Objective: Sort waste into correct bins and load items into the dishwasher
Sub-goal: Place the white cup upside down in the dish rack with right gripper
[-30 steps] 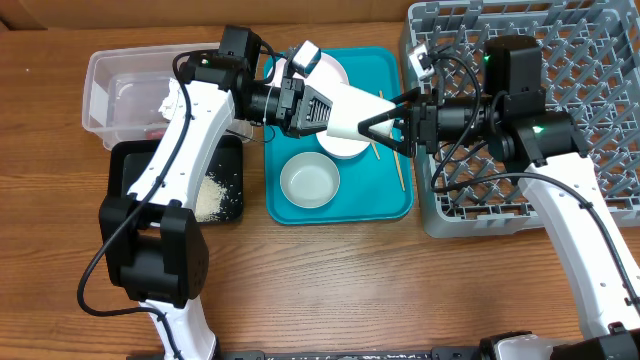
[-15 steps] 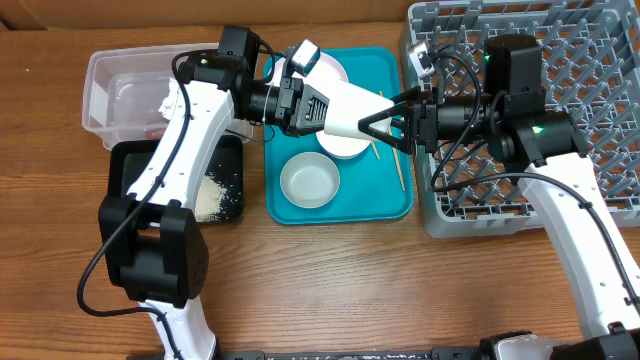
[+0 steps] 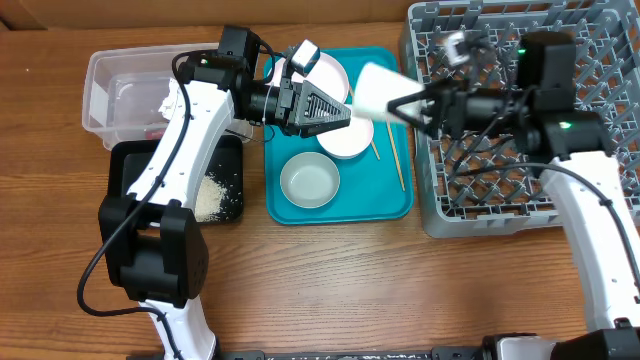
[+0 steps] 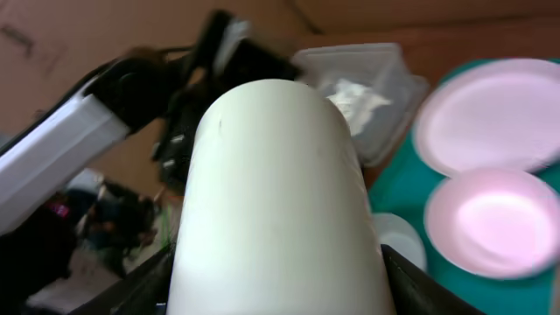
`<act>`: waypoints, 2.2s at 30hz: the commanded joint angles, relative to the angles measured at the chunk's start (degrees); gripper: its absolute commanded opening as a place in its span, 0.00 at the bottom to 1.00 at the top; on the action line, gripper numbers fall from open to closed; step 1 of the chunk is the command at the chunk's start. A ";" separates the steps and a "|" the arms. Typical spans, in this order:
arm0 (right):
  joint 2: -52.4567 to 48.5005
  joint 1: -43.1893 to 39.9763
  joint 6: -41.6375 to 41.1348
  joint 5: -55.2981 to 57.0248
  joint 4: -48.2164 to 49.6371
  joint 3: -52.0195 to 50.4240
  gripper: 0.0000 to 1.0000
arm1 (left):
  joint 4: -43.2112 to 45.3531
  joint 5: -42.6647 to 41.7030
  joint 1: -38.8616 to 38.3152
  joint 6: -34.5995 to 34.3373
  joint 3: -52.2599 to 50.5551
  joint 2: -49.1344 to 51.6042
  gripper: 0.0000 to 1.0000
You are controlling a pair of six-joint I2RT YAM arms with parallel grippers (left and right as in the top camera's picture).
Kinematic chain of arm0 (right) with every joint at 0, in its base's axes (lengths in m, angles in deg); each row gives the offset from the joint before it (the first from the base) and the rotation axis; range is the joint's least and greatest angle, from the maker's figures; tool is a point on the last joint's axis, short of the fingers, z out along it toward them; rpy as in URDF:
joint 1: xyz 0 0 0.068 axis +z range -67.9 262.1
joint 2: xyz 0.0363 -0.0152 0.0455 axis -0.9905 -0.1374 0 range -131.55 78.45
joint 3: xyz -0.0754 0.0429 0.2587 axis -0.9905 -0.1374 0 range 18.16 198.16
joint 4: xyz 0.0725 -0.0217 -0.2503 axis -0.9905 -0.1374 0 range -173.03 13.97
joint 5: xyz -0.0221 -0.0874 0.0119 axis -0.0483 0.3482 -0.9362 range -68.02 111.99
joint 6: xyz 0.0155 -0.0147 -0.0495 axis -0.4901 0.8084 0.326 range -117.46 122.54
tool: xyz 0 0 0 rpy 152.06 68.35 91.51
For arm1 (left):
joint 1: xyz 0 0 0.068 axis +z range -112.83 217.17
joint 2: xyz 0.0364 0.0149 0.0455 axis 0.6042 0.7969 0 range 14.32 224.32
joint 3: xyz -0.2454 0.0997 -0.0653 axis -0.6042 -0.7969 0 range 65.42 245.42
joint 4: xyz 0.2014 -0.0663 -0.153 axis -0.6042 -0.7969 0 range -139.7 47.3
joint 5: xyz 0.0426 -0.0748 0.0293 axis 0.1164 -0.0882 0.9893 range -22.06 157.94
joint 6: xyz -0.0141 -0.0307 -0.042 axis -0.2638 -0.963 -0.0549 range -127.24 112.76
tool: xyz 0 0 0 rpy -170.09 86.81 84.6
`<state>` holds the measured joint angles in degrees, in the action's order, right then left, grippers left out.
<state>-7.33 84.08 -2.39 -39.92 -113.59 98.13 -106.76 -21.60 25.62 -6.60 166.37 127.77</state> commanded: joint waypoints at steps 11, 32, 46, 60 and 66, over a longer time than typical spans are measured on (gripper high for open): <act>7.19 -4.46 -8.92 44.28 -26.29 6.36 0.65 | -0.24 20.09 -0.11 1.05 1.33 -1.51 0.51; -2.25 -1.46 -16.17 61.44 -48.35 9.20 0.66 | -2.16 36.15 -0.11 0.20 1.33 -1.51 0.57; -12.48 2.47 -16.35 63.34 -46.36 4.90 0.70 | -4.92 36.70 -0.11 0.24 1.33 -1.51 0.58; -13.35 2.47 -15.87 63.28 -46.60 8.85 1.00 | -4.90 38.07 -0.11 0.24 1.33 -1.51 0.59; -13.33 2.60 -12.79 59.39 -50.05 22.23 0.98 | -5.46 38.16 0.85 0.26 4.26 -1.75 0.59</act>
<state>-21.21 86.48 -17.36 22.11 -163.44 113.95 -111.98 16.28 25.70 -6.66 167.00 127.77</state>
